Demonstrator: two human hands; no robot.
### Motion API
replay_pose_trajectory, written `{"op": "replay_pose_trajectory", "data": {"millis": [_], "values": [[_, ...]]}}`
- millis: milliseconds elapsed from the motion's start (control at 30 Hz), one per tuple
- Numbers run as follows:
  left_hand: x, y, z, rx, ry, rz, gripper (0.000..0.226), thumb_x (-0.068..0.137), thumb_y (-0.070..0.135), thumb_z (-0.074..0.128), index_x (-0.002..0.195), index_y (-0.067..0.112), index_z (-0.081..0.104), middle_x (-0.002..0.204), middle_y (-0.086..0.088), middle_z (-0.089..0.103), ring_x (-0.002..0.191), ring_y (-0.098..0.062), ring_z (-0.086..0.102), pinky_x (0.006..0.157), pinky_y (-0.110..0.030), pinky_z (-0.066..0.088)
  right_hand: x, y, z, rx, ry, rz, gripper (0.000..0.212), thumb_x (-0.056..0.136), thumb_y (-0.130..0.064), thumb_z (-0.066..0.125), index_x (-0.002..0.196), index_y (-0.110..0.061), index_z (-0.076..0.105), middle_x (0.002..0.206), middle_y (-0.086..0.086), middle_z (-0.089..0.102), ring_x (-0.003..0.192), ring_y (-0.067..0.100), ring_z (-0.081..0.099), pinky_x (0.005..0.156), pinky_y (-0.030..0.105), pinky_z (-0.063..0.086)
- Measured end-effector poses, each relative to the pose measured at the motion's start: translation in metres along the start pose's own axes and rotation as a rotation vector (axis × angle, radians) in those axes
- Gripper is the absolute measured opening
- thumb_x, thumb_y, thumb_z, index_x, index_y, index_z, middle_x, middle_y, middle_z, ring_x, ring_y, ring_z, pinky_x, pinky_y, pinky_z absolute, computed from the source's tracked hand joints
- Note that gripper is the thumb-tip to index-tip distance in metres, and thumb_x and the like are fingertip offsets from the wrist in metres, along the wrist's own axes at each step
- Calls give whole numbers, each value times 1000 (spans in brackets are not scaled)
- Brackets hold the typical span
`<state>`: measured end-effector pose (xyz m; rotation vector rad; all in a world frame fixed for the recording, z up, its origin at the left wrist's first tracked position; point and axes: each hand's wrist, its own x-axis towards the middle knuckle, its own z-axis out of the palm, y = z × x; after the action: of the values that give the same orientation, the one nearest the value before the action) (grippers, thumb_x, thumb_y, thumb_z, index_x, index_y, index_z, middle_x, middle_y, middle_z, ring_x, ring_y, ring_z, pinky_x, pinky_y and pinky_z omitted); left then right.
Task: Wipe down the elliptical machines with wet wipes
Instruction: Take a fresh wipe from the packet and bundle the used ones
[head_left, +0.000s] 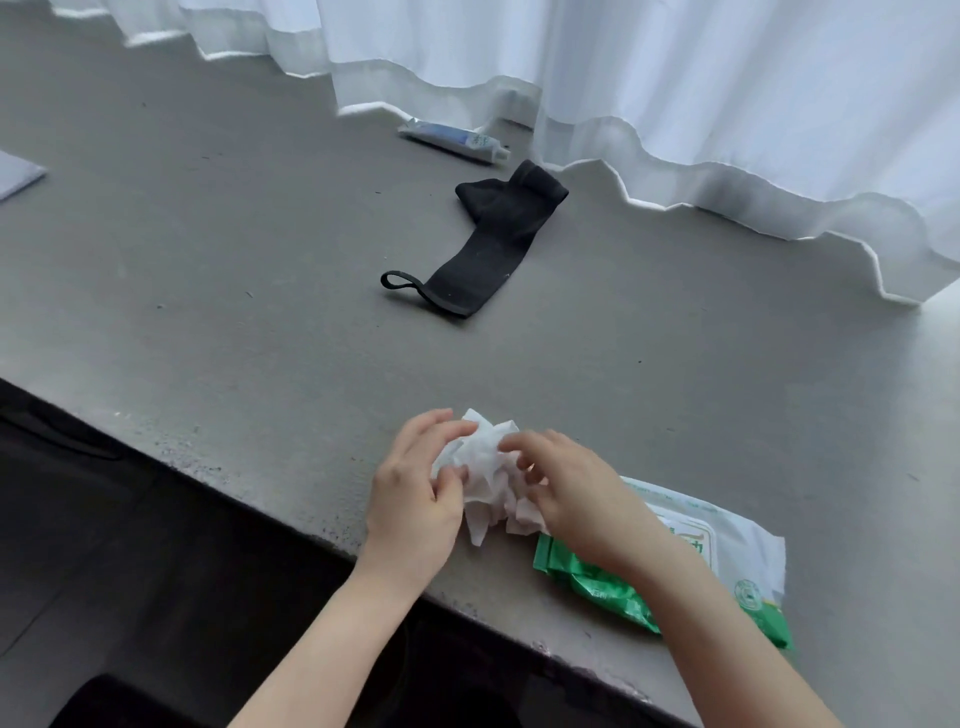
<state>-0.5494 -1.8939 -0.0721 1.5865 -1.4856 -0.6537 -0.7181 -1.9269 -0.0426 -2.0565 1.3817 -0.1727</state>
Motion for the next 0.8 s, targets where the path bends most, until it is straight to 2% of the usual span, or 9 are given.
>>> {"op": "replay_pose_trajectory", "data": {"millis": [133, 200, 300, 367, 433, 567, 667, 733, 800], "values": [[-5, -8, 10, 121, 59, 42, 34, 71, 0, 83, 101, 13, 72, 105, 6, 62, 94, -13, 59, 75, -41, 58, -8, 5, -10, 94, -10, 9, 44, 85, 4, 51, 120, -21, 48, 111, -5, 61, 97, 8, 59, 82, 19, 45], [-7, -8, 14, 270, 102, 54, 52, 61, 12, 92, 108, 13, 71, 118, -7, 56, 97, -16, 44, 74, -36, 52, -12, 7, -11, 68, -64, -41, 46, 83, 3, 54, 121, -22, 50, 113, -8, 61, 100, 5, 58, 85, 18, 45], [-5, -4, 16, 394, 58, -76, 81, 66, 32, 88, 138, 20, 52, 141, -10, 37, 113, -22, 33, 91, -45, 44, -15, 11, -14, 7, -138, -148, 54, 79, 4, 54, 124, -25, 49, 114, -10, 62, 104, 4, 57, 90, 24, 45], [0, -3, 13, 415, -76, -234, 85, 76, 45, 78, 148, 22, 39, 149, -6, 34, 132, -28, 28, 108, -45, 31, -13, 14, -17, 6, -130, -164, 55, 76, 6, 55, 123, -22, 51, 113, -8, 63, 100, 5, 57, 90, 28, 46], [4, -1, 11, 419, -165, -309, 83, 78, 52, 73, 148, 23, 37, 144, -2, 43, 134, -26, 32, 107, -40, 28, -6, 15, -21, -10, -67, -165, 54, 76, 5, 59, 125, -18, 53, 114, -6, 59, 96, 6, 55, 90, 31, 46], [3, 5, 12, 363, -165, -233, 72, 82, 46, 71, 145, 28, 40, 134, 4, 54, 124, -23, 47, 101, -39, 36, 15, 17, -31, -202, 3, -247, 77, 76, -15, 73, 145, -28, 40, 145, 0, 38, 127, 20, 39, 106, 34, 35], [-4, 8, 18, 258, -130, -195, 70, 85, 32, 73, 146, 26, 39, 134, 2, 54, 123, -23, 49, 101, -41, 40, 30, 17, -37, -275, -208, -210, 105, 72, -24, 81, 153, -39, 15, 163, -3, 10, 146, 15, 13, 118, 35, 20], [-9, 9, 21, 219, -86, -154, 71, 83, 24, 76, 145, 25, 41, 133, 0, 51, 119, -22, 51, 96, -36, 44, 35, 18, -38, -260, -277, -205, 111, 72, -24, 82, 154, -39, 9, 162, -5, 15, 145, 14, 17, 116, 32, 21], [-12, 6, 23, 207, -31, -124, 76, 79, 22, 80, 144, 23, 42, 134, -3, 46, 117, -22, 51, 91, -35, 46, 33, 18, -37, -219, -229, -260, 104, 74, -18, 78, 154, -37, 13, 152, -5, 37, 135, 15, 36, 107, 29, 31]]}}
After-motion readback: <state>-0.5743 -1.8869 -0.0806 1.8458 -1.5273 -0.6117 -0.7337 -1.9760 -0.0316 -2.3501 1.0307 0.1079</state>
